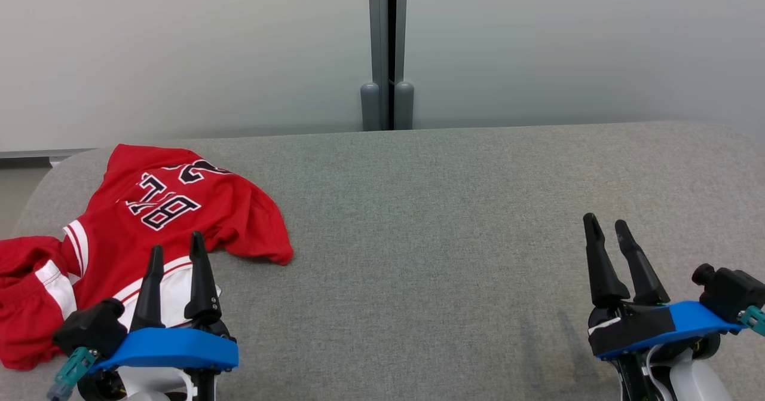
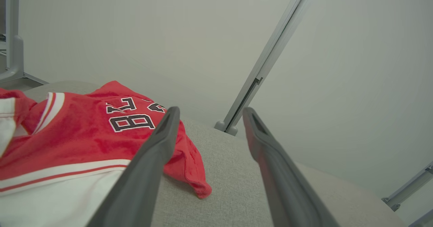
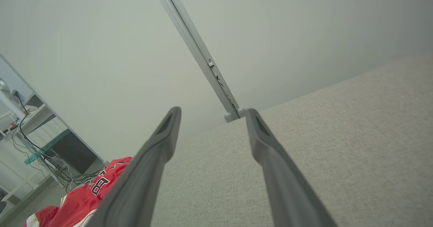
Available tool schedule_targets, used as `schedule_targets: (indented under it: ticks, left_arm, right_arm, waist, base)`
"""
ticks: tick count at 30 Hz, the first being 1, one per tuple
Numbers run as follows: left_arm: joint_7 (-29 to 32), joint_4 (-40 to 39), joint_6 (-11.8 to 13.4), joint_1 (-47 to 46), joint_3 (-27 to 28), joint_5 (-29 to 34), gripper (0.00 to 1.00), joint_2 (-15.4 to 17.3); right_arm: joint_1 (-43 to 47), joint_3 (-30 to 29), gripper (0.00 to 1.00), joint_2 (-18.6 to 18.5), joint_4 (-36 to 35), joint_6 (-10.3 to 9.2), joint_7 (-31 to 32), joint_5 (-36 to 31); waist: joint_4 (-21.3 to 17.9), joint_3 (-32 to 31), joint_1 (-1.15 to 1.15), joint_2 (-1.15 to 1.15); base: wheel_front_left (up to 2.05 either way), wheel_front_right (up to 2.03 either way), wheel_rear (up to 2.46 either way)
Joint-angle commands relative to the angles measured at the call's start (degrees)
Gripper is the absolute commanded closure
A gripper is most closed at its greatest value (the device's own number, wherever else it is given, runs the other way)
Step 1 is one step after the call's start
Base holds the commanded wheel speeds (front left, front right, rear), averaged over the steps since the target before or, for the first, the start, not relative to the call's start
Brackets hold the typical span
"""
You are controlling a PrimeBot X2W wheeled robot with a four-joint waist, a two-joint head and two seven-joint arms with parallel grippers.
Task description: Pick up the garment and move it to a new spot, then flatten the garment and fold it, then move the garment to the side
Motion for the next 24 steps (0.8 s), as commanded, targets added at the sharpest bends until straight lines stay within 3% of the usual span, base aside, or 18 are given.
schedule_targets:
  ticks: [1,24]
  left_arm:
    - [-0.74,-0.42,0.18,-0.61,-0.09,2.12,0.0,0.21]
    - [-3.79,0.61,0.27,-0.32,-1.21,14.43,0.0,-0.01]
  right_arm:
    - [-1.21,0.16,0.0,0.0,-0.8,0.12,-0.75,-2.04]
    - [-1.65,1.6,0.0,-0.47,3.11,0.13,-3.85,-13.21]
  waist:
    - [0.0,0.03,0.0,0.0]
    - [0.25,0.05,0.0,0.0]
  base:
    - [0.0,0.0,0.0]
    - [0.0,0.0,0.0]
